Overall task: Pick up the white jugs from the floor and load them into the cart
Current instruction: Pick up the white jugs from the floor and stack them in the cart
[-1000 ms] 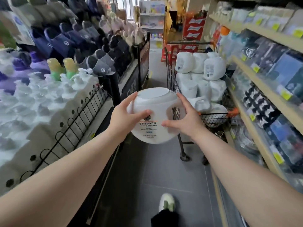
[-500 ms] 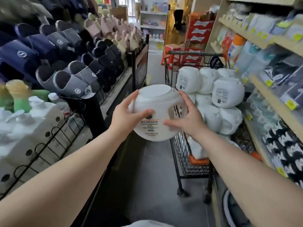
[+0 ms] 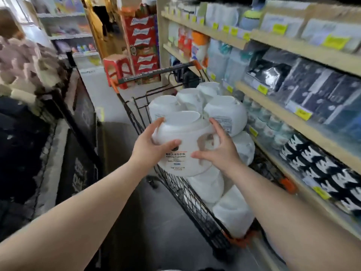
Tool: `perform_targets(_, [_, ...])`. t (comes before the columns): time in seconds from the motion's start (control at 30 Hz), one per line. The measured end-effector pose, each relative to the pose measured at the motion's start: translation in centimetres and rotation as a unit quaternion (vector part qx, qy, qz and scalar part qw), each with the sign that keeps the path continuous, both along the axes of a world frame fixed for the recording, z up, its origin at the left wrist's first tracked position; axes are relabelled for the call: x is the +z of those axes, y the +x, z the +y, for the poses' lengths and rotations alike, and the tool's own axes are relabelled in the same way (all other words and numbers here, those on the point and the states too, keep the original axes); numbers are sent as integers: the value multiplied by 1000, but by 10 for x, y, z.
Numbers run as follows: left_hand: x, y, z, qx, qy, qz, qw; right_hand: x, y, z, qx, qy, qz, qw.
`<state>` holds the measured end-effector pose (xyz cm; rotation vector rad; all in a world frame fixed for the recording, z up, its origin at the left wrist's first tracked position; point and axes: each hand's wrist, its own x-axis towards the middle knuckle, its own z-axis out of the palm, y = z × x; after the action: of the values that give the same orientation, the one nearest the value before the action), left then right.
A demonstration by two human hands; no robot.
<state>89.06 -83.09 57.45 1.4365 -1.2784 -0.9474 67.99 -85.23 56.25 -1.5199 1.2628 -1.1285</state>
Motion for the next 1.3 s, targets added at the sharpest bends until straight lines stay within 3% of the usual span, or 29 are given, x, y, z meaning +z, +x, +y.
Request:
perform_targets(0.27, [-21, -34, -130, -146, 47, -73, 985, -33, -36, -71, -117, 57, 30, 991])
perform_targets(0.47, [-50, -52, -179, -164, 97, -60, 980, -58, -49, -113, -117, 88, 81, 986])
perform_targets(0.63, [-61, -52, -198, -202, 70, -146, 966, -63, -47, -127, -152, 92, 181, 967])
perform_targets(0.83, [-58, -51, -234, -286, 51, -254, 923, -67, -21, -129, -267, 128, 253, 921])
perform_targets(0.97, [-40, -40, -243, -335, 21, -341, 878, -45, -10, -123, -301, 163, 231, 911])
perform_targets(1.13, [-5, -45, -233, -377, -48, -286, 879, -15, 1, -93, -402, 145, 168, 888])
perform_targets(1.3, [18, -92, -191, -489, -81, -218, 841, 12, -8, -24, -511, 102, 123, 844])
